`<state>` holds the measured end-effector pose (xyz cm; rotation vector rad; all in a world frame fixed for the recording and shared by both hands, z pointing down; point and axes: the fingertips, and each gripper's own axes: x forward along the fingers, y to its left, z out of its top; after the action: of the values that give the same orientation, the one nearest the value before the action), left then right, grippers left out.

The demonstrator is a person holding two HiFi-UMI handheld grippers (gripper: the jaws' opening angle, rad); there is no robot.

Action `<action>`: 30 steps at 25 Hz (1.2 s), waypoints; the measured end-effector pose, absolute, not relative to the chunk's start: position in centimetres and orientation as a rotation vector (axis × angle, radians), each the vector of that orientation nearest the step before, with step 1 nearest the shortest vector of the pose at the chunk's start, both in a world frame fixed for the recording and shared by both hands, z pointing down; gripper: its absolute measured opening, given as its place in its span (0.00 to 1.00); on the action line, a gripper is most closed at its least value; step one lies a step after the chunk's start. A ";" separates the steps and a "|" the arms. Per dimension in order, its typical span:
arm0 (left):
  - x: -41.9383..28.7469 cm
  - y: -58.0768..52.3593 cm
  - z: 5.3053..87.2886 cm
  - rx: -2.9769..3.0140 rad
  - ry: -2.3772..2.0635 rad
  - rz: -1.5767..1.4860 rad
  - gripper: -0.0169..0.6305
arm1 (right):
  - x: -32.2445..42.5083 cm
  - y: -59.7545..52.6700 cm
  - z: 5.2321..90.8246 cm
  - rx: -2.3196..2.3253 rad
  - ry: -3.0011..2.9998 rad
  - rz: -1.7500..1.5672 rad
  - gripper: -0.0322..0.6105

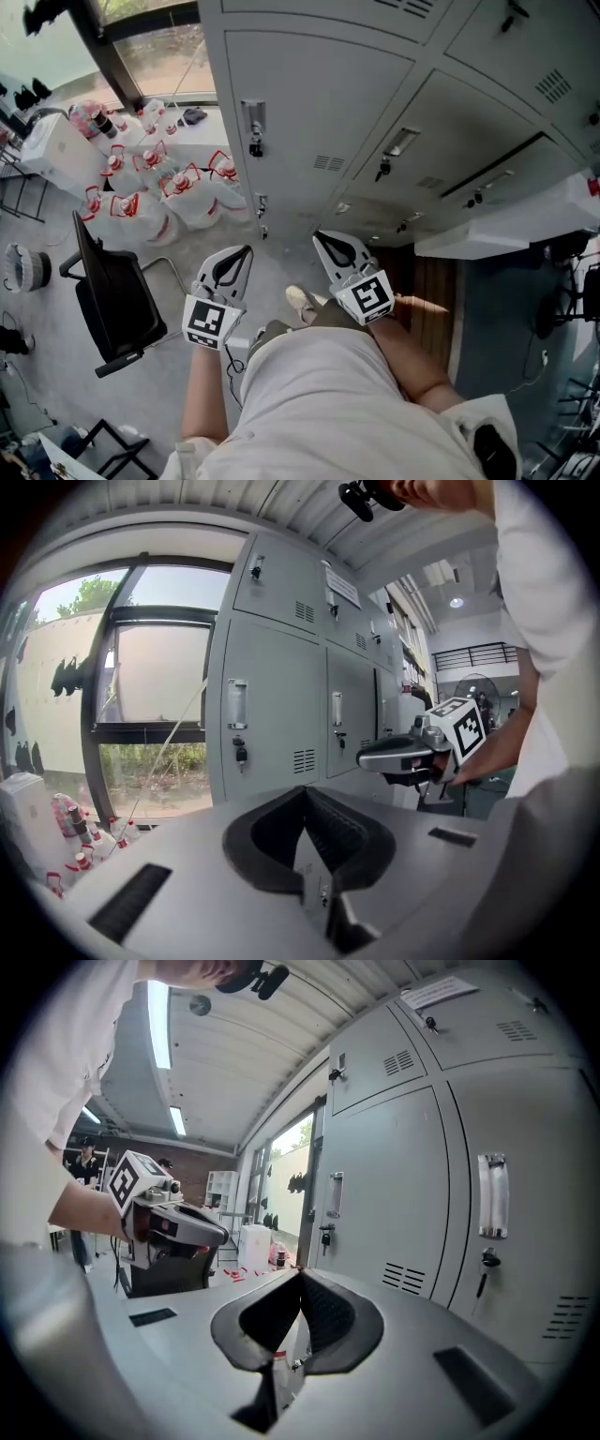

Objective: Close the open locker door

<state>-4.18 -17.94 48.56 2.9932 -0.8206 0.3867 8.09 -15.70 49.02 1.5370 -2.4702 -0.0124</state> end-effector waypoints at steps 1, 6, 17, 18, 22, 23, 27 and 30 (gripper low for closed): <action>-3.8 -17.8 48.6 3.001 -0.804 0.391 0.03 | 8.3 -15.3 49.1 1.542 -2.455 -0.029 0.07; -2.5 -17.4 48.6 3.034 -0.742 0.401 0.03 | 9.0 -13.4 49.3 1.549 -2.381 -0.081 0.07; -1.6 -16.6 48.6 3.088 -0.682 0.418 0.03 | 9.9 -11.4 49.9 1.592 -2.352 -0.043 0.07; -1.6 -16.5 48.6 3.089 -0.680 0.418 0.03 | 9.8 -11.3 49.9 1.593 -2.354 -0.040 0.07; -1.7 -16.1 48.6 3.091 -0.675 0.423 0.03 | 9.5 -11.2 50.0 1.596 -2.378 -0.035 0.07; -1.7 -16.1 48.6 3.091 -0.675 0.422 0.03 | 9.5 -11.2 50.0 1.596 -2.383 -0.032 0.07; -1.9 -15.8 48.7 3.086 -0.674 0.421 0.03 | 9.2 -11.4 49.9 1.591 -2.389 -0.021 0.07; -2.0 -15.8 48.8 3.080 -0.675 0.416 0.03 | 9.0 -11.6 49.9 1.587 -2.396 -0.038 0.07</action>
<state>-2.03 -15.76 48.85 3.0801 -0.6748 0.4155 9.02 -11.58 49.90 1.5866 -2.3958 -0.0378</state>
